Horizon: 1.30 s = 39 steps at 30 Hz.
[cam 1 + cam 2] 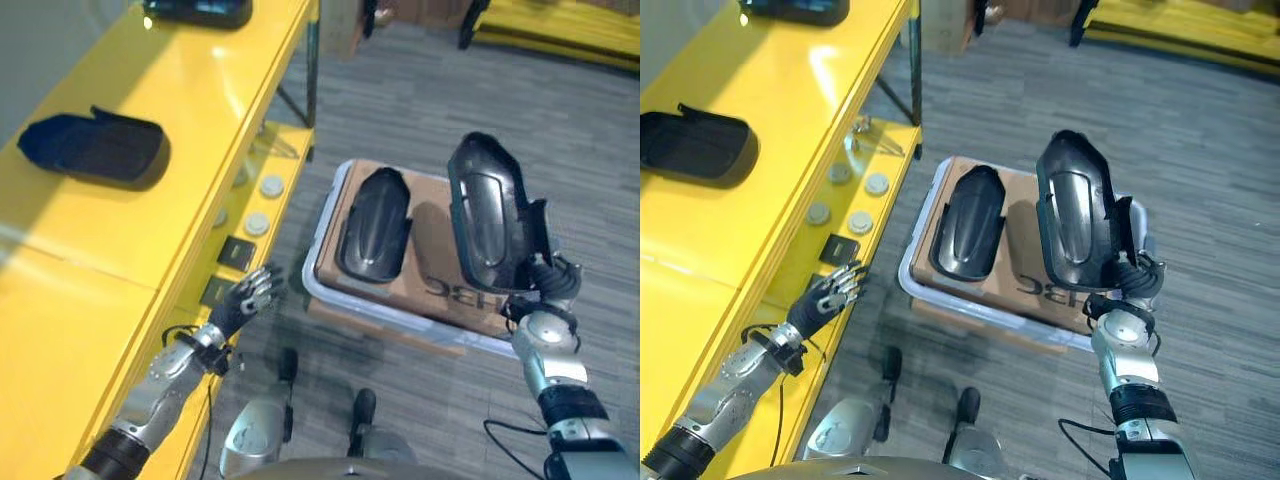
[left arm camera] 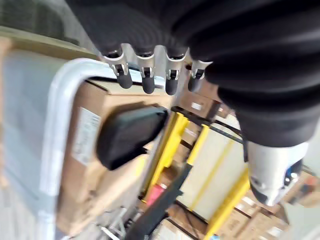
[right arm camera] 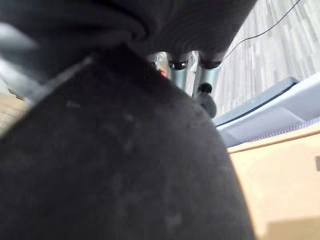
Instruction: Move parts from the plastic box to the shelf.
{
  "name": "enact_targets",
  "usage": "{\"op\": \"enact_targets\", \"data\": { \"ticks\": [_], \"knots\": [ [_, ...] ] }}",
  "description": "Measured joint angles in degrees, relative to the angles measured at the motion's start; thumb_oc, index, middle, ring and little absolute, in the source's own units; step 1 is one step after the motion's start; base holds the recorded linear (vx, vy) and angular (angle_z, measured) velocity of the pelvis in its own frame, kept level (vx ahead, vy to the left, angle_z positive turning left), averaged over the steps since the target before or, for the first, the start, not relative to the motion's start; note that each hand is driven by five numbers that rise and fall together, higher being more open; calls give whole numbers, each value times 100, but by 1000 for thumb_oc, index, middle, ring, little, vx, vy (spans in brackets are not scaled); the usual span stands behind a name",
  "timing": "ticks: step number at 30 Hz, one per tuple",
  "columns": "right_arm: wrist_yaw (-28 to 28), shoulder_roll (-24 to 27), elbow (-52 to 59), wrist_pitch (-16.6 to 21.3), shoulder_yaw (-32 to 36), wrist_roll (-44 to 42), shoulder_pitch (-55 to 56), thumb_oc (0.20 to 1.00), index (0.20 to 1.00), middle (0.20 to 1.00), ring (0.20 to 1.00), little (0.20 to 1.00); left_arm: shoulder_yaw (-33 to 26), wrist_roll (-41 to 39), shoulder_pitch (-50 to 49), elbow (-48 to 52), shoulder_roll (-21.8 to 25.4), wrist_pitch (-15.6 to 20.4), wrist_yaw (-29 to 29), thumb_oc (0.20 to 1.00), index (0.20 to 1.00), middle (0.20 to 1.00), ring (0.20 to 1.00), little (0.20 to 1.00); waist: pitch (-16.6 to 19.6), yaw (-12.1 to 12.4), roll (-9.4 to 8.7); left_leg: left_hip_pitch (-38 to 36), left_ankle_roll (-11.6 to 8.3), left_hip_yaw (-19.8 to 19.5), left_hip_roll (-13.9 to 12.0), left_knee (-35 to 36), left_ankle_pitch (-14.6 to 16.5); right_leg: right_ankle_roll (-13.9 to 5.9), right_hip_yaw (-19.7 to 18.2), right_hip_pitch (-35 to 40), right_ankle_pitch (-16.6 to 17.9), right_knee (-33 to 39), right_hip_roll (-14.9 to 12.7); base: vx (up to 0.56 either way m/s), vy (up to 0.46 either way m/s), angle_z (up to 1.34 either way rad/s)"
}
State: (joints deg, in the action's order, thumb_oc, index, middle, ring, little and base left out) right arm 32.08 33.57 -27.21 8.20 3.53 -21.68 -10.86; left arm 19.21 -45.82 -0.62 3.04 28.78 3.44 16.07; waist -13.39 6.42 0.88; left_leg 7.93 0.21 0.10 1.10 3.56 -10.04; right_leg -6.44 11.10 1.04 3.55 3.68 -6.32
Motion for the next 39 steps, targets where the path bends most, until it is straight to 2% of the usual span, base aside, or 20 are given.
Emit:
{"op": "enact_targets", "data": {
  "ticks": [6, 7, 9, 12, 16, 19, 24, 39],
  "knots": [
    [228, -156, 709, -75, 9, 194, 201, 200, 200, 200, 200, 200, -336, -39, 337, 233, -297, -230, -400, 1000, 1000, 1000, 1000, 1000, 318, -135, -11, -162, -70, 125, -48, 90, 61, 14, -105, 124, 33, 103, 50, 20, 29, -9],
    [239, -157, 856, -98, 18, 192, 216, 200, 200, 200, 200, 200, -341, -58, 357, 248, -315, -311, -453, 1000, 1000, 1000, 1000, 1000, 379, -193, -2, -186, -67, 143, -55, 90, 70, 17, -122, 136, 32, 105, 51, 0, 67, -14],
    [240, -168, 1259, -110, -5, 249, 218, 200, 200, 200, 200, 200, -334, -259, 643, 277, -422, -689, -609, 1000, 1000, 1000, 1000, 1000, 391, -284, 13, -303, -33, 161, -55, 94, 98, 18, -144, 241, 32, 105, 48, -6, 54, -5],
    [86, -199, 1504, -107, -196, 318, 151, 200, 200, 200, 200, 200, -153, -536, 1076, 272, -650, -1107, -909, 1000, 1000, 1000, 1000, 1000, 583, -357, 7, -311, -14, 176, -54, 96, 112, 21, -193, 233, 20, 105, 45, 4, 32, -5],
    [-110, -219, 1473, -232, -1049, 354, -311, 200, 200, 200, 200, 200, 414, -831, 1687, -260, -1042, -1554, -1270, 1000, 1000, 1000, 1000, 1000, 817, -487, 24, -401, -9, 299, -63, 126, 124, 11, -299, 272, 22, 107, 45, 24, 27, -12],
    [-241, -270, 1413, -279, -1419, 361, -497, 200, 200, 200, 200, 200, 678, -1000, 1804, -491, -1296, -1792, -1350, 1000, 1000, 1000, 1000, 1000, 907, -536, 22, -435, -14, 308, -73, 127, 138, -11, -311, 294, -6, 121, 50, 16, 14, -5],
    [-329, -524, 1003, -471, -1985, 356, -987, 200, 200, 200, 200, 200, 1171, -1149, 2184, -644, -1610, -1967, -1648, 1000, 1000, 1000, 1000, 1000, 939, -567, 32, -451, -12, 314, -85, 126, 136, -9, -316, 310, 3, 105, 61, 6, 4, 0],
    [-344, -896, 809, -594, -2328, 155, -1124, 200, 200, 200, 200, 200, 1233, -1226, 2339, -897, -1688, -1974, -2012, 1000, 1000, 1000, 1000, 1000, 957, -603, 36, -588, -8, 318, -72, 103, 165, 13, -371, 435, 8, 108, 53, 21, 1, -1]
  ]
}}
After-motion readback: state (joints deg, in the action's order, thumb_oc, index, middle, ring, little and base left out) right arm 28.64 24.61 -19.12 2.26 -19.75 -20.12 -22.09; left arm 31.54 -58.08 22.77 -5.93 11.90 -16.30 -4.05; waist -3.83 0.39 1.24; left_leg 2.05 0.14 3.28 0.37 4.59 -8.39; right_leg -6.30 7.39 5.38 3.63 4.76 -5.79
